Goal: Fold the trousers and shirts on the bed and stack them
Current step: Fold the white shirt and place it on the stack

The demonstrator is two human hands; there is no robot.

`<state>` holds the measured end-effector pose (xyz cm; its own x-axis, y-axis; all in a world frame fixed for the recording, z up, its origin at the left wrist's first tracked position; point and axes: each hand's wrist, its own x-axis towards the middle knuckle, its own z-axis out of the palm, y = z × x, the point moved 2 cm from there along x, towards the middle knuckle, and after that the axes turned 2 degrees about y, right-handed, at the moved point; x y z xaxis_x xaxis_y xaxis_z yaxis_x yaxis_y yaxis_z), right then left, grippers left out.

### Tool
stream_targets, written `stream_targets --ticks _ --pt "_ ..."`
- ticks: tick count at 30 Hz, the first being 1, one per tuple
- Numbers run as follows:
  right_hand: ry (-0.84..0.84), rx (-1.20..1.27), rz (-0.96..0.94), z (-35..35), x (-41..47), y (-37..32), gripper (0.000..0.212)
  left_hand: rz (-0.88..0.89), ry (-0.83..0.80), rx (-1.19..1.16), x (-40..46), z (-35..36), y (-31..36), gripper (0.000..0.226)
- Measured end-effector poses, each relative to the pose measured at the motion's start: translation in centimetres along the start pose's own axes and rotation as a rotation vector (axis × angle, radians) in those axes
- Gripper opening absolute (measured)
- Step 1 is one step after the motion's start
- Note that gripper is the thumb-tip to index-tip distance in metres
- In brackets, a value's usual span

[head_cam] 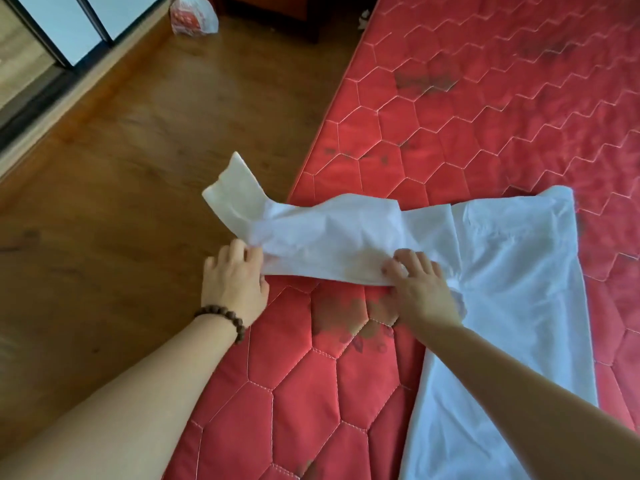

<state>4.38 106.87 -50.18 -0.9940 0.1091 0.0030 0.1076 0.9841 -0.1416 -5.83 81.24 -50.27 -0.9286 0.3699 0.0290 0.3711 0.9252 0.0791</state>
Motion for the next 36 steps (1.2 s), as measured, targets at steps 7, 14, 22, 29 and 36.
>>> stream_targets --ticks 7,14,22,29,36 --pt "-0.157 0.066 0.082 3.2 0.6 -1.1 0.033 -0.291 -0.072 -0.29 -0.3 3.9 -0.6 0.039" --pt "-0.29 0.066 -0.089 5.5 3.9 -6.0 0.059 -0.208 -0.173 -0.466 2.0 5.5 -0.7 0.036" --pt "-0.146 0.11 -0.115 6.4 3.3 -7.6 0.039 0.019 0.174 -0.201 -0.4 3.2 -1.8 0.009" --pt "-0.271 -0.046 -0.061 7.3 0.7 -5.9 0.058 -0.959 -0.593 -0.625 -1.3 7.8 -3.3 0.08" --pt "-0.3 -0.056 -0.022 8.3 0.1 -5.7 0.055 -1.113 -0.609 -0.879 1.0 7.7 -4.9 0.061"
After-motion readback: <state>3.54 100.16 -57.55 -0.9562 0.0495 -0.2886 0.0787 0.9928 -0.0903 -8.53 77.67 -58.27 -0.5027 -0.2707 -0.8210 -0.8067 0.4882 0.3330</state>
